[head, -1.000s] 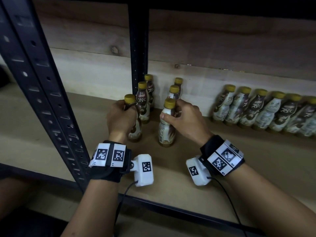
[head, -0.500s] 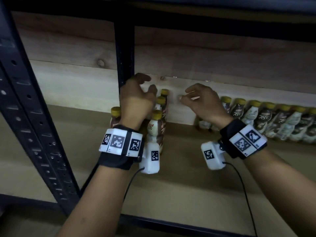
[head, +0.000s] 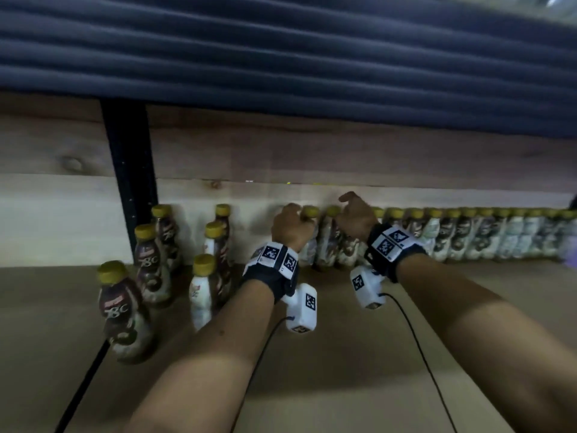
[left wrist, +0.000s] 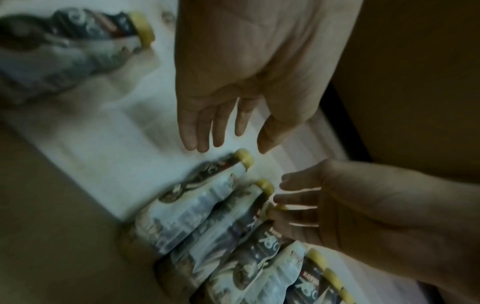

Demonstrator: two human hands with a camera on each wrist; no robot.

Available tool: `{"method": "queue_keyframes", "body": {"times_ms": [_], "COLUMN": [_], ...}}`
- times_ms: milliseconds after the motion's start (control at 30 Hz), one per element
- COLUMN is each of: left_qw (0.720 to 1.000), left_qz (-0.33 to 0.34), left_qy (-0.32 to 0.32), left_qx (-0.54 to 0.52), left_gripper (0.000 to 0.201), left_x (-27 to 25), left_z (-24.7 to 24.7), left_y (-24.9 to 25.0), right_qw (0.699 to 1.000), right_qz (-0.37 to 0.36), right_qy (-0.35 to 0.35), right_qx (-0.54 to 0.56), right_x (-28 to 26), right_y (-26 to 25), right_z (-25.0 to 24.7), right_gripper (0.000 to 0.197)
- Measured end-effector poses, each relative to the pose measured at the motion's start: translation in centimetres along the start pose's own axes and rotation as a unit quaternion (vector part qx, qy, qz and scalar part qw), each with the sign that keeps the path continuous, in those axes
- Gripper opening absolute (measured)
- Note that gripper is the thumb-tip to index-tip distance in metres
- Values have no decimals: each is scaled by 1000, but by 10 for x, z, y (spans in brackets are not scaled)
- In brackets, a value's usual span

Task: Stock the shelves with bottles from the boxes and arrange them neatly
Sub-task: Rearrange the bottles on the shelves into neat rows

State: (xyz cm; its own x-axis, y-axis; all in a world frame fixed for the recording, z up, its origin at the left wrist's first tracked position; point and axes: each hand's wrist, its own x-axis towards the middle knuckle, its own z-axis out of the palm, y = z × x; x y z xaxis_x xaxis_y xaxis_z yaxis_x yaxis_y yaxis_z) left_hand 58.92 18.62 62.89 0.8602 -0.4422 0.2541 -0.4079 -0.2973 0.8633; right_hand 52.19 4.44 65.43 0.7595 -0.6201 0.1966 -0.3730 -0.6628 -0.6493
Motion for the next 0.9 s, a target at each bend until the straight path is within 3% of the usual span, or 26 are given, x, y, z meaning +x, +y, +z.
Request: {"method": "queue_keyframes", "body": {"times_ms": [133,267,467,733,900], "left_qw": [999,1000,998,987,984], "left_qz": [-35,-16,-26,-40,-34], "left_qy": [-20,6,55,157,174], "left_qx": [-10,-8,0,15,22], "left_gripper": [44,26,26,26,21], "left_x": [14,18,15,6,15], "left_z": [25,35,36,6,-9], "left_y": [-9,-16,-28,-43,-52], "right_qw": [999,999,997,996,993], "right_qz": [16,-27,-61,-46,-55], "right_qy": [-18,-39,3,26,27], "right_qx": [41,-21,-38,-72,-105], "right_x": [4,-2,-17,-12,-6], "right_y": [3,3,11,10,9], "right_z": [5,5,33,44,48], "right_gripper": [57,20,41,35,36]}}
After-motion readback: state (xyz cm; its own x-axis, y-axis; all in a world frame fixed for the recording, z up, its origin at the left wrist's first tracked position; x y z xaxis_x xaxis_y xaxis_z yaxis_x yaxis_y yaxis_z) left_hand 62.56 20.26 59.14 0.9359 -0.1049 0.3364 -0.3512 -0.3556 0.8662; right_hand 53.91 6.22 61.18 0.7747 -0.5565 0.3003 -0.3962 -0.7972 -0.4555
